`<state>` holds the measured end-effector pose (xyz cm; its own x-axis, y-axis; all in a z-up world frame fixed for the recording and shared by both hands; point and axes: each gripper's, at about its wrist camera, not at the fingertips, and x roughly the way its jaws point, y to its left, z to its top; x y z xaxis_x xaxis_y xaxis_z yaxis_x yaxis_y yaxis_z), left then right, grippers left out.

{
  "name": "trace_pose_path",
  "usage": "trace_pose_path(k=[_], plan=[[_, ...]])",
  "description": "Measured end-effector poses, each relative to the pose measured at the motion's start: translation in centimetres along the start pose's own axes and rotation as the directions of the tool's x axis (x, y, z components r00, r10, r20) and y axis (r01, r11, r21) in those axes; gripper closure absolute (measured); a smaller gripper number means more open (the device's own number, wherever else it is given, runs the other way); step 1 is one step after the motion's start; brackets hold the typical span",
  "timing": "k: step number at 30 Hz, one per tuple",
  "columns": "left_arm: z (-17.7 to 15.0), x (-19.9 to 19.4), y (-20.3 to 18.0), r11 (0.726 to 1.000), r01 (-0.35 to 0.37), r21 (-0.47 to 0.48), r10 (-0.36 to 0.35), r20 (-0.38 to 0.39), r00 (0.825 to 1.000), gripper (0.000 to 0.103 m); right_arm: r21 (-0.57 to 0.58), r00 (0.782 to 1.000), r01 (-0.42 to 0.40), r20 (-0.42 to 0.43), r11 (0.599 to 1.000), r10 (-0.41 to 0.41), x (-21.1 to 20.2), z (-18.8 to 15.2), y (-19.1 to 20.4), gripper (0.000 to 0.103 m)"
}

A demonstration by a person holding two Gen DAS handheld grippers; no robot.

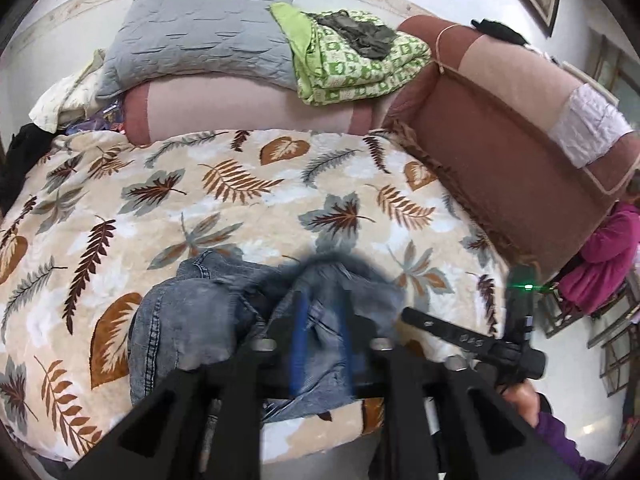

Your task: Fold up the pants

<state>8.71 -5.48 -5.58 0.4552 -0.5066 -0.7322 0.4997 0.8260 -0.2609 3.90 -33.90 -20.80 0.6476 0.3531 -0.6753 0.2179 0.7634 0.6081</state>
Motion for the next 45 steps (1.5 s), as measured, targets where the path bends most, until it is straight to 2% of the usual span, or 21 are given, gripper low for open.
trace_pose_path(k=[2, 3, 5, 7, 9, 12, 15, 17, 19, 23, 27, 31, 32, 34, 35, 36, 38, 40, 43, 44, 45], plan=[[-0.2, -1.0, 0.9, 0.999, -0.032, -0.012, 0.032, 0.037, 0.999, 0.025, -0.043, 1.000, -0.016, -0.009, 0.999, 0.015, 0.5, -0.1, 1.1, 0.036], [-0.3, -1.4, 1.6, 0.998, -0.063, -0.016, 0.064, 0.054, 0.996, 0.024, -0.055, 1.000, -0.017, -0.006, 0.998, 0.017, 0.6, -0.2, 1.6, 0.030], [-1.1, -1.0, 3.3, 0.991, -0.129, -0.034, 0.130, 0.015, 0.991, 0.024, -0.057, 1.000, -0.029, 0.004, 0.998, 0.029, 1.0, -0.2, 2.1, 0.029], [-2.6, -0.4, 4.7, 0.986, -0.160, -0.053, 0.158, -0.032, 0.987, 0.024, -0.052, 1.000, -0.027, -0.001, 0.998, 0.027, 1.5, -0.1, 2.3, 0.029], [-5.0, 0.6, 5.5, 0.981, -0.192, -0.029, 0.189, -0.098, 0.977, 0.024, -0.042, 1.000, -0.023, -0.010, 0.999, 0.022, 2.1, 0.0, 2.4, 0.029], [-9.1, 1.9, 6.2, 0.969, -0.242, 0.040, 0.246, -0.172, 0.954, 0.024, -0.037, 1.000, 0.001, -0.018, 0.999, -0.001, 2.5, 0.1, 2.1, 0.029], [-12.0, 2.7, 6.4, 0.937, -0.320, 0.140, 0.344, -0.208, 0.916, 0.024, -0.026, 1.000, 0.030, 0.001, 0.999, -0.030, 2.2, 0.6, 1.4, 0.029], [-13.0, 3.1, 6.4, 0.925, -0.332, 0.185, 0.369, -0.229, 0.901, 0.024, 0.002, 0.999, 0.032, 0.011, 0.999, -0.032, 1.9, 1.0, 0.4, 0.029], [-13.4, 3.3, 6.6, 0.925, -0.324, 0.200, 0.368, -0.253, 0.895, 0.024, 0.026, 0.999, 0.031, 0.011, 0.999, -0.032, 1.8, 1.1, -0.3, 0.029], [-13.2, 3.3, 7.5, 0.924, -0.336, 0.180, 0.377, -0.296, 0.878, 0.024, 0.018, 0.999, 0.041, -0.001, 0.999, -0.041, 1.9, 0.9, -0.4, 0.029], [-13.3, 3.5, 9.5, 0.949, -0.312, 0.045, 0.305, -0.378, 0.874, 0.024, -0.022, 0.999, 0.040, -0.005, 0.999, -0.040, 2.1, 0.6, 0.5, 0.029], [-12.9, 2.4, 11.2, 0.945, -0.320, -0.060, 0.276, -0.375, 0.885, 0.024, -0.036, 0.999, 0.027, -0.019, 0.999, -0.028, 2.4, 0.3, 0.9, 0.029], [-12.9, 2.3, 11.3, 0.952, -0.297, -0.077, 0.245, -0.391, 0.887, 0.024, -0.040, 0.999, 0.025, -0.021, 0.999, -0.026, 2.4, 0.3, 1.1, 0.029], [-12.9, 2.3, 11.7, 0.960, -0.212, -0.183, 0.120, -0.417, 0.901, 0.024, -0.045, 1.000, 0.006, -0.029, 0.999, -0.008, 2.5, 0.2, 1.3, 0.029], [-12.8, 2.1, 12.1, 0.952, -0.176, -0.251, 0.060, -0.410, 0.910, 0.024, -0.036, 0.998, -0.046, -0.049, 0.998, 0.044, 2.5, 0.1, 1.4, 0.029], [-12.6, 1.8, 12.4, 0.944, -0.157, -0.292, 0.031, -0.392, 0.919, 0.024, -0.024, 0.990, -0.118, -0.078, 0.993, 0.116, 2.6, 0.0, 1.6, 0.029], [-12.3, 1.9, 12.7, 0.936, -0.167, -0.311, 0.037, -0.382, 0.923, 0.024, -0.041, 0.965, -0.233, -0.136, 0.972, 0.226, 3.0, -0.5, 2.8, 0.029], [-12.8, 2.7, 13.2, 0.916, -0.155, -0.370, -0.008, -0.405, 0.914, 0.024, -0.094, 0.962, -0.246, -0.141, 0.965, 0.232, 3.0, -1.0, 4.0, 0.029], [-13.8, 4.1, 14.1, 0.861, -0.096, -0.500, -0.134, -0.404, 0.905, 0.024, -0.098, 0.966, -0.232, -0.137, 0.968, 0.217, 3.4, -1.0, 4.3, 0.029], [-14.1, 4.4, 14.4, 0.841, -0.092, -0.533, -0.149, -0.391, 0.908, 0.024, -0.079, 0.968, -0.226, -0.129, 0.971, 0.215, 3.4, -0.9, 4.0, 0.029], [-14.0, 4.3, 14.5, 0.831, -0.076, -0.552, -0.155, -0.359, 0.920, 0.024, -0.062, 0.973, -0.208, -0.113, 0.976, 0.201, 3.4, -0.7, 3.6, 0.029]])
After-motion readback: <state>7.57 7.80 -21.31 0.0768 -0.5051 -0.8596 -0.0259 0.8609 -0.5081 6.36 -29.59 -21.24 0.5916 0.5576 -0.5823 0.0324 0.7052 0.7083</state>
